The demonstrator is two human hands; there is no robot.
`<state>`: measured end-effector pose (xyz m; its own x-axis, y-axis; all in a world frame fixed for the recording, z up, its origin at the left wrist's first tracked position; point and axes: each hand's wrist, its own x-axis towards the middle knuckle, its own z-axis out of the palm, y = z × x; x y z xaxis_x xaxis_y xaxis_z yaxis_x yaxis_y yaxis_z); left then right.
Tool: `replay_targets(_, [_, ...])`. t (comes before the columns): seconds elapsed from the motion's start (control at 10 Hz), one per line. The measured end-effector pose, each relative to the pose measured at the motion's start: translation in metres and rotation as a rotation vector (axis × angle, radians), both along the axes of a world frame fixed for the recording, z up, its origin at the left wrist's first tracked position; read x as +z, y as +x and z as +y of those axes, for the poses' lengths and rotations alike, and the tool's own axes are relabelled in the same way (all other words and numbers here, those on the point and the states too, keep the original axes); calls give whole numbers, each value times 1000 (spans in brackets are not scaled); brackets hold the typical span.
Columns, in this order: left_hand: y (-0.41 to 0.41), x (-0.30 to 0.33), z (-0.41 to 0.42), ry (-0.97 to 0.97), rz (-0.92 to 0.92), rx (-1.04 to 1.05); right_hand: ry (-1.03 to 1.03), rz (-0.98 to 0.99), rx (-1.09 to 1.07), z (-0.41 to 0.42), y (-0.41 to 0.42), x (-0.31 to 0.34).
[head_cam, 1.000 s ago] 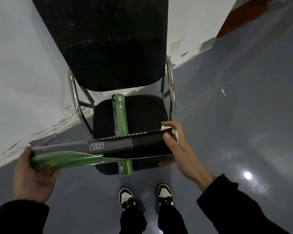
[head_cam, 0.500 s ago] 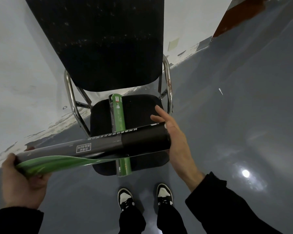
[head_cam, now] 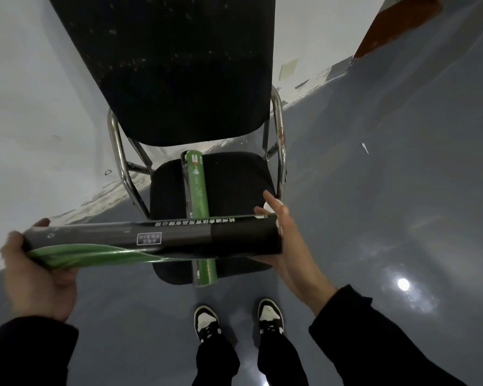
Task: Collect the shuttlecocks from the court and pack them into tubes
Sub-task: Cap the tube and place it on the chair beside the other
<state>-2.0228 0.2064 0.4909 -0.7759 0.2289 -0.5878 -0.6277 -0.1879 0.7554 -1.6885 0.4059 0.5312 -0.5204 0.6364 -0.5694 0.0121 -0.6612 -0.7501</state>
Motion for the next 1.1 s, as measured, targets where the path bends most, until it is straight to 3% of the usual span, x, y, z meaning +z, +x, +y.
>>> replay_targets(0.1, [9, -18, -1, 77, 16, 44, -219, 98, -73, 9, -5, 2])
replay_targets(0.2, [24, -14, -6, -18, 10, 16, -384, 175, -217, 16, -8, -2])
replay_targets(0.4, [40, -23, 0, -223, -53, 94, -320, 210, -207, 17, -6, -5])
replay_targets(0.5, [41, -26, -1, -271, -70, 77, -89, 32, 5, 16, 4, -8])
replay_targets(0.6, [48, -19, 16, -211, -64, -13, 30, -121, 78, 14, 23, -20])
replay_targets(0.7, [65, -13, 50, -30, -54, -137, -66, -133, -88, 0, 52, -41])
replay_targets(0.8, [97, -4, 95, -11, -92, -362, -207, -77, -287, -29, 78, -62])
replay_targets(0.9, [143, -3, 130, -67, -91, -679, -347, -66, -393, -62, 91, -75])
replay_targets(1.1, [214, -22, 135, -193, -170, -919, -328, -278, -391, -79, 69, -105])
